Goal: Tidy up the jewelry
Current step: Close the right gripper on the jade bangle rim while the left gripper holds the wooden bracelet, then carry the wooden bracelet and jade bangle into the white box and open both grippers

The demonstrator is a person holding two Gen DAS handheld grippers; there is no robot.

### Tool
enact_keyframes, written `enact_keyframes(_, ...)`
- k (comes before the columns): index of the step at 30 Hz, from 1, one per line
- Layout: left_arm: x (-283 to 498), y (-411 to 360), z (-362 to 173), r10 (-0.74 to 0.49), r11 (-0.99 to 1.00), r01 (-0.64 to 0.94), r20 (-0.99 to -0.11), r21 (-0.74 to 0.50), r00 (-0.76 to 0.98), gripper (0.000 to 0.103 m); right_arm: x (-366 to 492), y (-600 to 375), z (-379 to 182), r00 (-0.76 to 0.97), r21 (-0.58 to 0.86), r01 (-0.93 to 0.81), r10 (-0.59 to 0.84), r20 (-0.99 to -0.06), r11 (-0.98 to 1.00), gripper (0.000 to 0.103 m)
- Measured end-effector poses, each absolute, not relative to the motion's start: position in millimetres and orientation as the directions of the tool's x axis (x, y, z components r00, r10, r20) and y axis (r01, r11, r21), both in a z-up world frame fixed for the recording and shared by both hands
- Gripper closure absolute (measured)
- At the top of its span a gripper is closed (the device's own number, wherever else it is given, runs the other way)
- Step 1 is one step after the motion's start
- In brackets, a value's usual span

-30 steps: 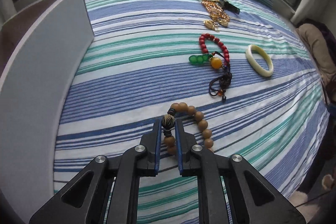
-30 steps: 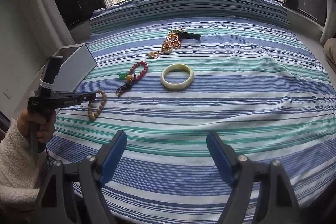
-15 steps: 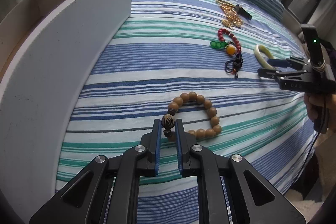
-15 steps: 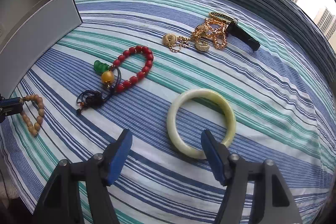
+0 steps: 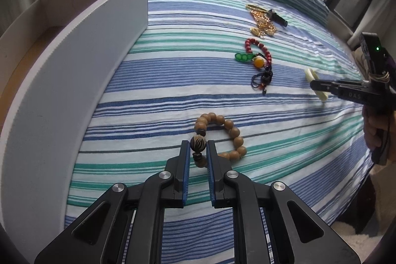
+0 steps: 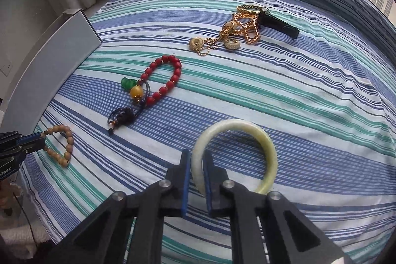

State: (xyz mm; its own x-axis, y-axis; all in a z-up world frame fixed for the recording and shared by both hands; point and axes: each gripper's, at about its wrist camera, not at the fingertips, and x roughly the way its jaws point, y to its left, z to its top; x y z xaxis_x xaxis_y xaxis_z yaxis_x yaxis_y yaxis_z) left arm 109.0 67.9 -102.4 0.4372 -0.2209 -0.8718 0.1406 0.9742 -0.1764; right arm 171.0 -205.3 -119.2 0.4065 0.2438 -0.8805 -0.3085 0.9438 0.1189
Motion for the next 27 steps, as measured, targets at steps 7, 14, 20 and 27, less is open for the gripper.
enact_keyframes(7, 97.0, 68.8, -57.4, -0.27, 0.963, 0.154, -0.824, -0.223, 0.497, 0.092, 134.3, -234.6, -77.3, 0.422, 0.3, -0.284, 0.4, -0.814, 0.911, 0.093)
enact_keyframes(14, 78.9, 87.0, -9.6, -0.291, 0.956, 0.131, -0.777, -0.264, 0.558, 0.092, 116.5, -226.2, -40.8, 0.408, 0.42, -0.332, 0.53, -0.744, 0.845, 0.093)
enact_keyframes(20, 53.4, 126.3, 44.9, -0.258, 0.956, 0.066, -0.716, -0.284, 0.649, 0.092, 103.6, -178.0, -15.1, 0.389, 0.425, -0.435, 0.591, -0.706, 0.794, 0.093)
enact_keyframes(27, 19.7, 205.1, 91.3, -0.073, 0.966, -0.111, -0.658, -0.234, 0.75, 0.092, 103.9, -88.3, 29.6, 0.347, 0.4, -0.602, 0.677, -0.649, 0.692, 0.093)
